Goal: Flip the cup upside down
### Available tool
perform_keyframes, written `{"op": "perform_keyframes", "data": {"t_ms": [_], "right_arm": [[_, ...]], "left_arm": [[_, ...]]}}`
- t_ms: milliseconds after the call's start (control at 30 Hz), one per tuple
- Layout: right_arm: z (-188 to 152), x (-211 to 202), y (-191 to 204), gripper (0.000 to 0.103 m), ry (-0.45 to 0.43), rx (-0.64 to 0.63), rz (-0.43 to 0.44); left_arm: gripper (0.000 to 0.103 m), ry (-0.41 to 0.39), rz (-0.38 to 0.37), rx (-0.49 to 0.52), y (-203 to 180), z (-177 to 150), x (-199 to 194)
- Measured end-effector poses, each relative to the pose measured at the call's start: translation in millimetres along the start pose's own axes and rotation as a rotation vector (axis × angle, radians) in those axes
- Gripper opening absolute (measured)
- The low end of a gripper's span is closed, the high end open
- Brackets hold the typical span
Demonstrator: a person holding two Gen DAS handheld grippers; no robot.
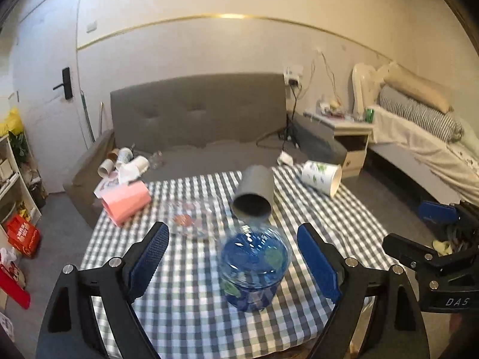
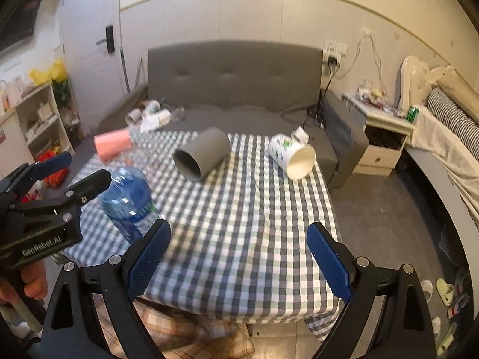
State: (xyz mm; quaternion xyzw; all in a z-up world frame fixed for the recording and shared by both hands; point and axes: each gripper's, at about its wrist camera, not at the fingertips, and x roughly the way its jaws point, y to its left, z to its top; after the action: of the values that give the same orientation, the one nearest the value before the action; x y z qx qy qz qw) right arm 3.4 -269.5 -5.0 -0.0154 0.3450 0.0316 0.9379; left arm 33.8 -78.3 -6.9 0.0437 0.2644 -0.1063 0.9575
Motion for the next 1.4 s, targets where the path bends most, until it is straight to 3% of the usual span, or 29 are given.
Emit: {"op": "perform_keyframes", "data": {"t_ms": [233,433,567,867,1400], "right_arm": [[-4.7,-36.7,18.1,0.093,-0.148,-0.008,0.023],[-24.6,-43.3,38.7,0.093,-0.186,-0.026,0.052],[-40.5,-36.5,45.2,0.103,-0.171,-0.022,0.059],[-55.8,-25.4,39.3,0.103,-0.118,0.02,0.067],[-58.3,-21.0,47.2,0.103,-0.085,0.003,0.07]], "left_arm": [[0.096,-0.057,0.015,-0.024,25.2,-3.4,-34.8],[0.102,-0.038,0.059,-0.042,35.4,-33.1,-50.4],[0.103,-0.036,0.093,-0.097,44.4,-50.0,-57.9],[0.103,0.002,0.096,-0.115,43.4,-77.4,-59.1],[0.103,0.018,0.101,-0.129,47.6,-83.7,-58.1]]}}
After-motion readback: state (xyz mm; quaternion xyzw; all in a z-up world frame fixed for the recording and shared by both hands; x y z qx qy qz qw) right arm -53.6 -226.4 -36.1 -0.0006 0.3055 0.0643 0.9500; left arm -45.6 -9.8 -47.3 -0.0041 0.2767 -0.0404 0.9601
